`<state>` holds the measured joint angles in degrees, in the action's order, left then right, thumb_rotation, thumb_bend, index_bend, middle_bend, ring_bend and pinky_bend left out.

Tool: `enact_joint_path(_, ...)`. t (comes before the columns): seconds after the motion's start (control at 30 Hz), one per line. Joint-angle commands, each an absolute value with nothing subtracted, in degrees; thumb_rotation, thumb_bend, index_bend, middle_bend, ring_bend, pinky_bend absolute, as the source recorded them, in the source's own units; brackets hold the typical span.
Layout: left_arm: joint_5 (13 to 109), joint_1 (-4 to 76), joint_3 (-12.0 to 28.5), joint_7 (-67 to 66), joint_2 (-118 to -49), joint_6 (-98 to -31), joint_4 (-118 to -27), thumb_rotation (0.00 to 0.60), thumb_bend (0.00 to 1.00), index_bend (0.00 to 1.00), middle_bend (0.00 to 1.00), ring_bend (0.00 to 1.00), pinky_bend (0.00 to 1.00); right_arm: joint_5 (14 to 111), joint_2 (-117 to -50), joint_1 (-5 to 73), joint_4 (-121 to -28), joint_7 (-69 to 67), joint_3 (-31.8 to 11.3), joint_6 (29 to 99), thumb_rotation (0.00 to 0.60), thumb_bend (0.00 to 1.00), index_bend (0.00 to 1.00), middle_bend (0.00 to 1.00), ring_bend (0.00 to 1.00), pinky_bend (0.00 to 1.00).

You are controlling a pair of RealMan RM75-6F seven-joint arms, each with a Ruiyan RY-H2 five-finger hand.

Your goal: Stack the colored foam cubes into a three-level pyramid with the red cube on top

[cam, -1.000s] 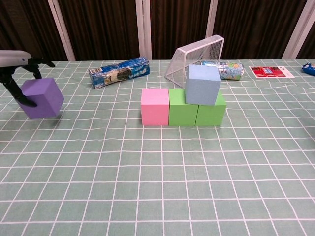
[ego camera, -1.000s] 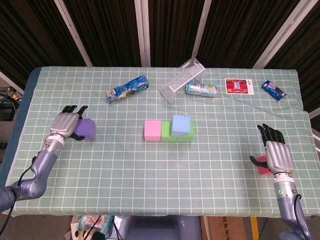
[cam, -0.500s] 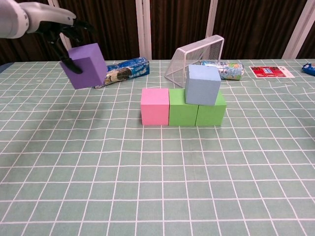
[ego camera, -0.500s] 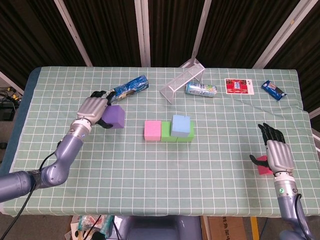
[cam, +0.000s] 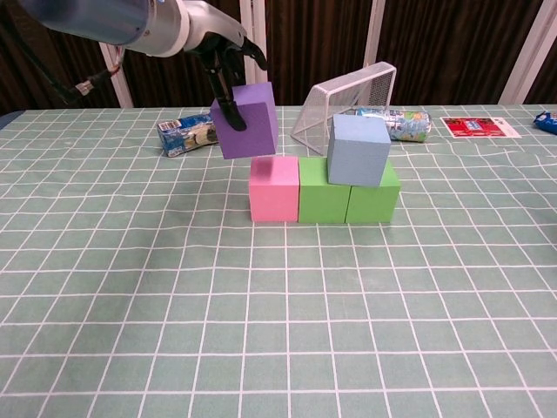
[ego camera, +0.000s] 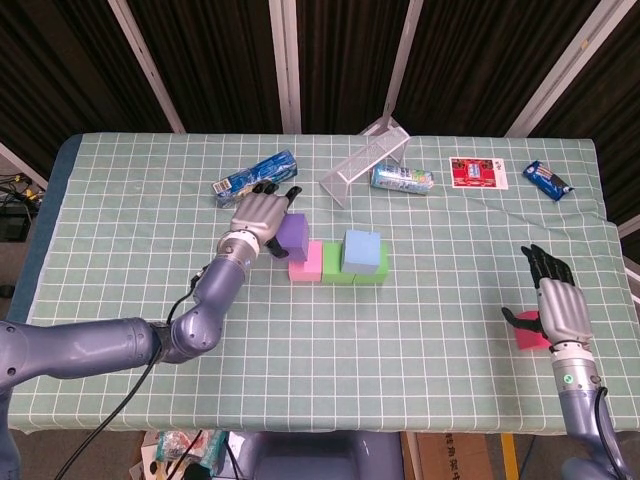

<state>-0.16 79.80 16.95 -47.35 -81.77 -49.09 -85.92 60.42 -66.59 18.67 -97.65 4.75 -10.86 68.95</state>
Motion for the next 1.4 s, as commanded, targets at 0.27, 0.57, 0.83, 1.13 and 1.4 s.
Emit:
enact_joint_path(0.27,-7.45,85.98,16.49,-53.84,-85.82,-50.95,-81.67,0.6,0.26,0.0,0.4,0.07,0.04,59.97,-66.19,18.55,-97.78,3.21,-11.42,67.86,0.6,0.26,0.0,0.0,0.0,0.0)
enact_joint_path(0.57,-9.19,88.16,17.0,-56.41,-88.03,-51.83,-80.15,0.6,0.26,0.0,0.4,0.06,0.04,59.97,-65.87,18.47,-97.96,2.22,-11.79,67.33,0.6,0.26,0.0,0.0,0.0,0.0)
enact_joint_path(0.83,-10.38,88.87,17.15,-58.22,-89.45,-52.26,-78.51,0.6,0.26,0.0,0.4,0.07,0.04,60.06,-65.57,18.4,-98.37,1.79,-11.93,67.06,0.6,0.26,0.0,0.0,0.0,0.0)
enact_joint_path(1.13,-10.48,89.31,17.88,-59.5,-90.78,-52.26,-76.8,0.6,0.26,0.0,0.4,0.06,0.04,60.06,-65.49,18.36,-98.47,1.56,-12.09,66.99,0.6,0.26,0.0,0.0,0.0,0.0)
enact_joint_path(1.4,-10.59,89.59,18.5,-60.41,-91.81,-52.08,-75.91,0.6,0.26,0.0,0.4,0.07,0.04,59.76,-65.48,18.38,-98.34,1.51,-12.17,66.74,0.6,0.26,0.0,0.0,0.0,0.0)
